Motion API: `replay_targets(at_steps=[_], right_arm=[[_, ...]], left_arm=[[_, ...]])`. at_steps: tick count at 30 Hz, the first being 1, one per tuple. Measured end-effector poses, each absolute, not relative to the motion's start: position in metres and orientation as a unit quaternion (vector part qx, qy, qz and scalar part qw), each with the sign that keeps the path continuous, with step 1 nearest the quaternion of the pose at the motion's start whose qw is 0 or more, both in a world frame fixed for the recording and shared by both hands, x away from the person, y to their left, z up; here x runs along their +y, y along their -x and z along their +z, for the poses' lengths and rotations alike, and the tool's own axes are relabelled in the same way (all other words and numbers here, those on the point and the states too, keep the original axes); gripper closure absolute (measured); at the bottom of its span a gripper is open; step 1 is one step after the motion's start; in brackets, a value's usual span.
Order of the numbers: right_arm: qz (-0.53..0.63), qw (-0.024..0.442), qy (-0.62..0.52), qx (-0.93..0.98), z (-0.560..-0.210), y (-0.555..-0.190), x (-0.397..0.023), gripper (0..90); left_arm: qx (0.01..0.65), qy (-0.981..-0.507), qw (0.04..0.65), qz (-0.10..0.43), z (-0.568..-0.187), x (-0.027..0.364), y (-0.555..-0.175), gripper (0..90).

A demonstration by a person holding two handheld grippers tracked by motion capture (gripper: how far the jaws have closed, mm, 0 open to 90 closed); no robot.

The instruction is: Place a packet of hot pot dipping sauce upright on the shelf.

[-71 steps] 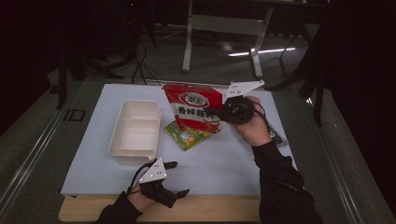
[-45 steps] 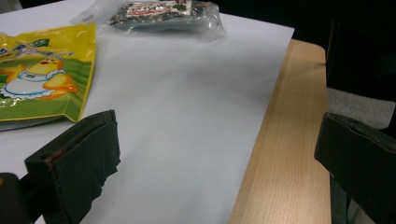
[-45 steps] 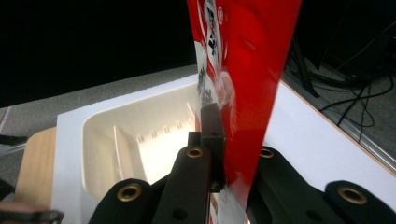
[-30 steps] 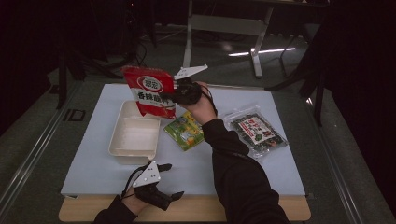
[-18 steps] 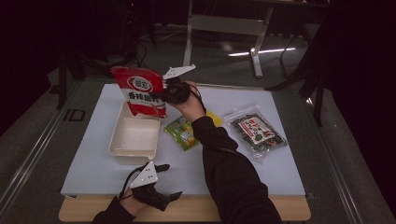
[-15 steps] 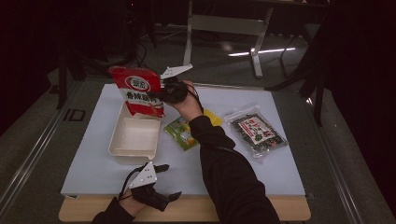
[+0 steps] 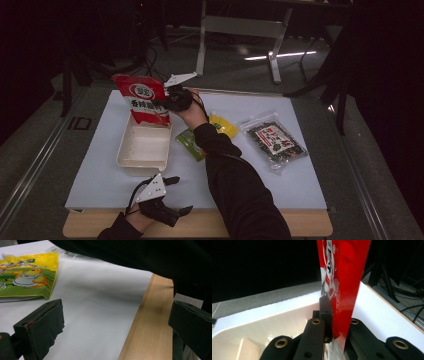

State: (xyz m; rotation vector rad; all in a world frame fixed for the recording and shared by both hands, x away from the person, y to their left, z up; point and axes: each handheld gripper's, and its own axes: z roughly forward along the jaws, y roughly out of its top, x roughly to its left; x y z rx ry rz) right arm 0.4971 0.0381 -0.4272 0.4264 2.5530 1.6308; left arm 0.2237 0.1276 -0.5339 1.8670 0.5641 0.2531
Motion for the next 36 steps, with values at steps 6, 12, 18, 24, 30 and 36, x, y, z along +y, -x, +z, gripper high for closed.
replay_targets(at_steps=[6, 12, 18, 24, 30, 36], right_arm=[[0.528, 0.037, -0.156, 0.834, -0.441, -0.501, 0.039, 90.0], [0.530, 0.026, -0.174, 0.830, -0.450, -0.502, 0.038, 90.0], [0.511, 0.031, -0.177, 0.841, -0.456, -0.500, 0.039, 87.5], [0.495, 0.037, -0.183, 0.848, -0.448, -0.494, 0.029, 77.8], [0.492, 0.054, -0.184, 0.849, -0.437, -0.487, 0.011, 73.9], [0.487, 0.063, -0.189, 0.851, -0.432, -0.480, -0.010, 73.2]], left_arm=[[0.237, -0.792, 0.552, 0.106, -0.535, 0.127, -0.224, 1.2], [0.236, -0.794, 0.550, 0.104, -0.535, 0.126, -0.224, 1.2], [0.234, -0.796, 0.549, 0.104, -0.536, 0.125, -0.224, 1.2], [0.233, -0.797, 0.547, 0.104, -0.536, 0.125, -0.224, 1.2], [0.231, -0.799, 0.544, 0.106, -0.536, 0.122, -0.224, 1.2], [0.231, -0.800, 0.544, 0.106, -0.536, 0.121, -0.225, 1.2]])
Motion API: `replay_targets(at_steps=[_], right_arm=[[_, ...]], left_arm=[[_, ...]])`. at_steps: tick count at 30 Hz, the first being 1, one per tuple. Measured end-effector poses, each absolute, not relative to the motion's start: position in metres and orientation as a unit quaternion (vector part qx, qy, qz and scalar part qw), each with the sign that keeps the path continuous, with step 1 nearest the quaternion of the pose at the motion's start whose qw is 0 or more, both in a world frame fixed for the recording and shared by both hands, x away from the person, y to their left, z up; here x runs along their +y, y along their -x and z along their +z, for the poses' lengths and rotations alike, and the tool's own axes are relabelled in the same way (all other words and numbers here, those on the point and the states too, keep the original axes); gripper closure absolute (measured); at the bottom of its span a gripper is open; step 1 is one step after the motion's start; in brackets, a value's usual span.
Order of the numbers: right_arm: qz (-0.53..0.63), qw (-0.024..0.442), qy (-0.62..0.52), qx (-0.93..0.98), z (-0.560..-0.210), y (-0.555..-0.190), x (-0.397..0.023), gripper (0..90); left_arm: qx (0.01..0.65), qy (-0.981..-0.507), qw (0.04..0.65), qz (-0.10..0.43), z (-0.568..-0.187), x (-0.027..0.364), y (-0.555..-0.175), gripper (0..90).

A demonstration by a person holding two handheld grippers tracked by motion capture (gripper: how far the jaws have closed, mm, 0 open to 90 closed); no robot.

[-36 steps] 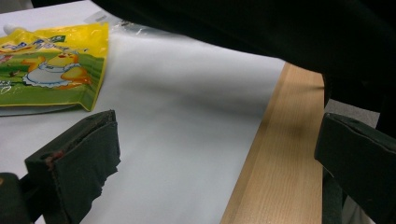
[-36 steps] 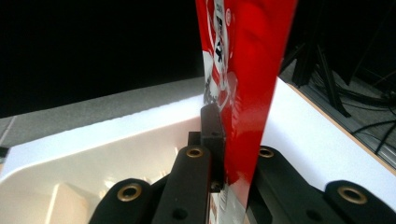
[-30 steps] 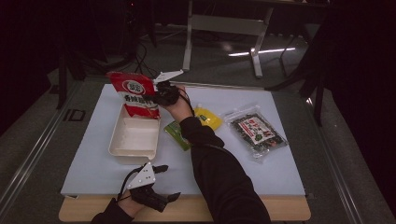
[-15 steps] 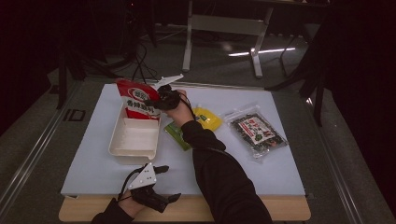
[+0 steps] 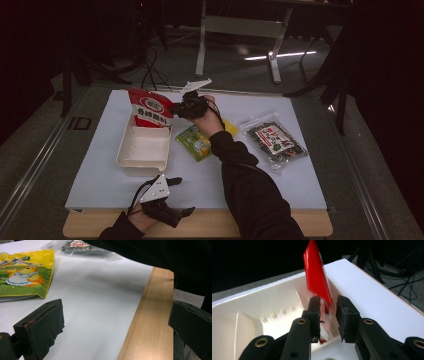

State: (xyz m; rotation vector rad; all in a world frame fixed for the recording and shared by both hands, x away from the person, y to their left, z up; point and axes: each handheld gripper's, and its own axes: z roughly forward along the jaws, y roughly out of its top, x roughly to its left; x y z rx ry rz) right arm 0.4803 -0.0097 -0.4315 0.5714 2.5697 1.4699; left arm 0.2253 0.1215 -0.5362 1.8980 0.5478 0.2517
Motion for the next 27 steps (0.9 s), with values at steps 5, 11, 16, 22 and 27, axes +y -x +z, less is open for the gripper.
replay_targets(at_steps=[5, 11, 16, 22, 27], right_arm=[[0.478, 0.067, -0.195, 0.854, -0.432, -0.475, -0.028, 71.3], [0.474, 0.075, -0.204, 0.853, -0.431, -0.469, -0.053, 71.2], [0.475, 0.089, -0.216, 0.848, -0.426, -0.465, -0.088, 71.8], [0.476, 0.111, -0.232, 0.841, -0.417, -0.458, -0.131, 72.5], [0.473, 0.121, -0.243, 0.838, -0.416, -0.453, -0.160, 71.2]], left_arm=[[0.229, -0.800, 0.545, 0.104, -0.536, 0.121, -0.225, 1.2], [0.226, -0.800, 0.547, 0.103, -0.536, 0.119, -0.226, 1.2], [0.227, -0.800, 0.547, 0.096, -0.538, 0.117, -0.228, 1.2], [0.226, -0.799, 0.549, 0.095, -0.537, 0.116, -0.229, 1.2], [0.225, -0.798, 0.551, 0.095, -0.537, 0.114, -0.228, 1.2]])
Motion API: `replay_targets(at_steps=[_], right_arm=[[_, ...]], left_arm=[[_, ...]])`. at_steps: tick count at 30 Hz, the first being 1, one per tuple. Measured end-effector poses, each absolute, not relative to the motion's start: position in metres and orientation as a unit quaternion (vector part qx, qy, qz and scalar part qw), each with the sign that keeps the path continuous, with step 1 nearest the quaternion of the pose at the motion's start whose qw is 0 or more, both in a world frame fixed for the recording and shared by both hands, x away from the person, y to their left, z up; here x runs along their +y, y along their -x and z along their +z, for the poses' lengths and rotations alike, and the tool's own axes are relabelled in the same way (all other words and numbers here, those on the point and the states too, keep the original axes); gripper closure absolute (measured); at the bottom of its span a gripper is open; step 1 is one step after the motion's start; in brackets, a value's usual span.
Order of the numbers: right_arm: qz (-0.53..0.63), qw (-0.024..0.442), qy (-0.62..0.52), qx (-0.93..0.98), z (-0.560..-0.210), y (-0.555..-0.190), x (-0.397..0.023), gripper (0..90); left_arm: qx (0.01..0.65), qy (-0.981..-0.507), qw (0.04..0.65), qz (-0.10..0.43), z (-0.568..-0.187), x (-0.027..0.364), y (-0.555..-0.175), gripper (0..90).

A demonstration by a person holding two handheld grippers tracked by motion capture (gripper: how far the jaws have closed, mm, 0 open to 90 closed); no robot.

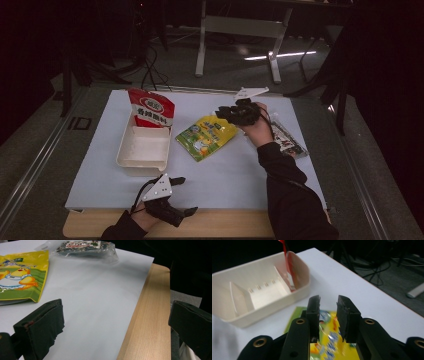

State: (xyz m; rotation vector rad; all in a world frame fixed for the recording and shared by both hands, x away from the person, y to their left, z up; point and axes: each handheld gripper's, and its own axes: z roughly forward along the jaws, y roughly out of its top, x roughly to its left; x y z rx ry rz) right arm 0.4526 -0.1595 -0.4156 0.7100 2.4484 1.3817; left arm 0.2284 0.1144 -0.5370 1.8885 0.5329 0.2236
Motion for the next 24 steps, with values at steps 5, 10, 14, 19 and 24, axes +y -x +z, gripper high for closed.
replay_targets(at_steps=[5, 10, 14, 19, 24], right_arm=[[0.461, 0.144, -0.260, 0.836, -0.417, -0.447, -0.197, 71.2], [0.456, 0.157, -0.282, 0.829, -0.420, -0.446, -0.238, 71.4], [0.439, 0.173, -0.306, 0.827, -0.425, -0.447, -0.268, 73.3], [0.425, 0.181, -0.343, 0.818, -0.432, -0.448, -0.300, 81.5], [0.411, 0.183, -0.381, 0.808, -0.445, -0.453, -0.327, 89.7]], left_arm=[[0.225, -0.798, 0.551, 0.093, -0.537, 0.114, -0.228, 1.2], [0.226, -0.800, 0.547, 0.097, -0.537, 0.113, -0.228, 1.2], [0.225, -0.801, 0.547, 0.097, -0.538, 0.112, -0.227, 1.2], [0.229, -0.800, 0.546, 0.097, -0.538, 0.112, -0.228, 1.2], [0.230, -0.801, 0.545, 0.096, -0.538, 0.112, -0.228, 1.2]])
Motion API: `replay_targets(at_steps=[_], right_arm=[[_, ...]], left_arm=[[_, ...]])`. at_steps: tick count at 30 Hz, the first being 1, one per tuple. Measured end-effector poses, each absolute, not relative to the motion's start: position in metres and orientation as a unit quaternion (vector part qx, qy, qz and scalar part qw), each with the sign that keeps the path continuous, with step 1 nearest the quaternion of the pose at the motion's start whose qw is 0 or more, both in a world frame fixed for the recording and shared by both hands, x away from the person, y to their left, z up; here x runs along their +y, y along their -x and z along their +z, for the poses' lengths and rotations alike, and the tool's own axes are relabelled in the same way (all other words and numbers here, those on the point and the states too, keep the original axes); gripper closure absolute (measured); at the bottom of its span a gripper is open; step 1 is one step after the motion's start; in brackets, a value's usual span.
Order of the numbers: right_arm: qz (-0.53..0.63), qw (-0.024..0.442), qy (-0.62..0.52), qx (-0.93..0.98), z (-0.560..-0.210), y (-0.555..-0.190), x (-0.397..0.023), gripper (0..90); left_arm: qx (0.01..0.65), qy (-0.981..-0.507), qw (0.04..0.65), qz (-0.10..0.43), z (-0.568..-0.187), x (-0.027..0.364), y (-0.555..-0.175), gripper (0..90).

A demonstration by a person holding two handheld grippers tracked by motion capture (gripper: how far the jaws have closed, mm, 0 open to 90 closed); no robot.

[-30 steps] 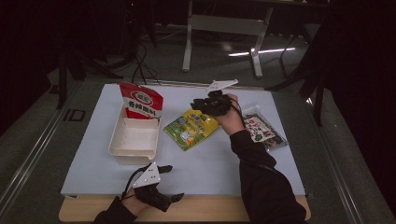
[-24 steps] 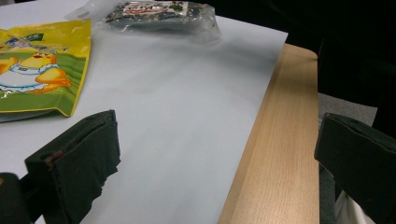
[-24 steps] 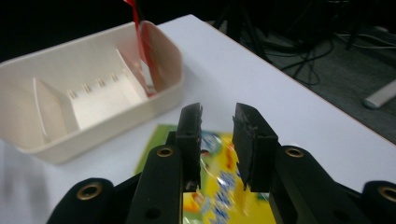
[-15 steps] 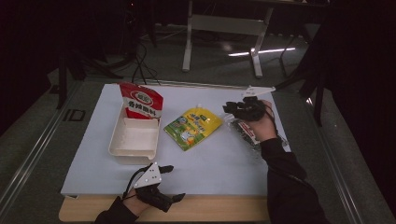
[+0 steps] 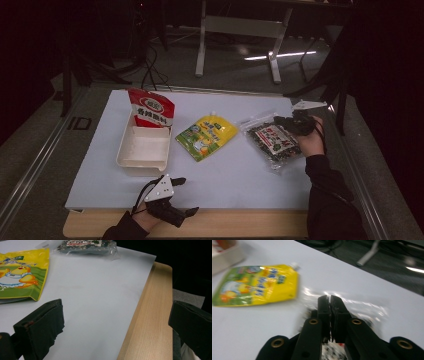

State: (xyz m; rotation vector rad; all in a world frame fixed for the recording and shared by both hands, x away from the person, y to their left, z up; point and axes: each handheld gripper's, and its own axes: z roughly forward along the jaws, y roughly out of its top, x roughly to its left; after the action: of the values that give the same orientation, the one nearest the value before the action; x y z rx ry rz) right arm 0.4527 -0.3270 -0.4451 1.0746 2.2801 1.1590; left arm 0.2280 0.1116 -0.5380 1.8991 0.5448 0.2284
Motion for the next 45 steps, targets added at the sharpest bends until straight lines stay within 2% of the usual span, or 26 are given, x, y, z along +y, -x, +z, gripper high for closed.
replay_targets(at_steps=[19, 28, 42, 45], right_arm=[[0.358, 0.192, -0.502, 0.763, -0.507, -0.486, -0.390, 90.0], [0.323, 0.207, -0.521, 0.763, -0.524, -0.495, -0.395, 90.0], [0.309, 0.177, -0.543, 0.761, -0.537, -0.495, -0.394, 90.0], [0.317, 0.183, -0.537, 0.760, -0.538, -0.492, -0.394, 90.0]], left_arm=[[0.239, -0.802, 0.540, 0.090, -0.541, 0.112, -0.231, 1.2], [0.235, -0.807, 0.535, 0.088, -0.544, 0.110, -0.233, 1.2], [0.231, -0.810, 0.532, 0.088, -0.543, 0.108, -0.234, 1.2], [0.230, -0.810, 0.532, 0.088, -0.543, 0.108, -0.233, 1.2]])
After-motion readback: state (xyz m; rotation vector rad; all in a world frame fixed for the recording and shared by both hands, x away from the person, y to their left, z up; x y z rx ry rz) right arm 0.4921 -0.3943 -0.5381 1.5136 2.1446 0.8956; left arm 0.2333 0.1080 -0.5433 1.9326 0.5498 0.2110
